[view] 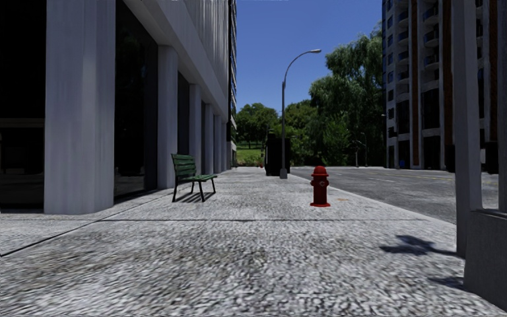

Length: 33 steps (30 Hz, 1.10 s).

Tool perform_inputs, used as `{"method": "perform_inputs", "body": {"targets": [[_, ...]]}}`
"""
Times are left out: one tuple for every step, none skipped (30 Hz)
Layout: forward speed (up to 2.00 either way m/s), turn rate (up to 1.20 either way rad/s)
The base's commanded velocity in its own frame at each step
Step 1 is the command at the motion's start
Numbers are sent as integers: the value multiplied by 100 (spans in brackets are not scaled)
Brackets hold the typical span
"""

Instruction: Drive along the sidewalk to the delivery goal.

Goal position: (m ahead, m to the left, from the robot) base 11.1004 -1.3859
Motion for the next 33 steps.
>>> {"method": "perform_inputs", "body": {"targets": [[150,0],[150,0],[150,0],[150,0],[150,0],[150,0],[150,0],[150,0],[150,0],[150,0],[150,0],[150,0],[150,0],[150,0],[150,0],[150,0],[150,0],[150,0],[150,0],[150,0],[150,0],[150,0],[150,0],[150,0],[150,0],[150,0],[150,0],[150,0],[150,0],[200,0],[200,0],[200,0],[200,0]]}}
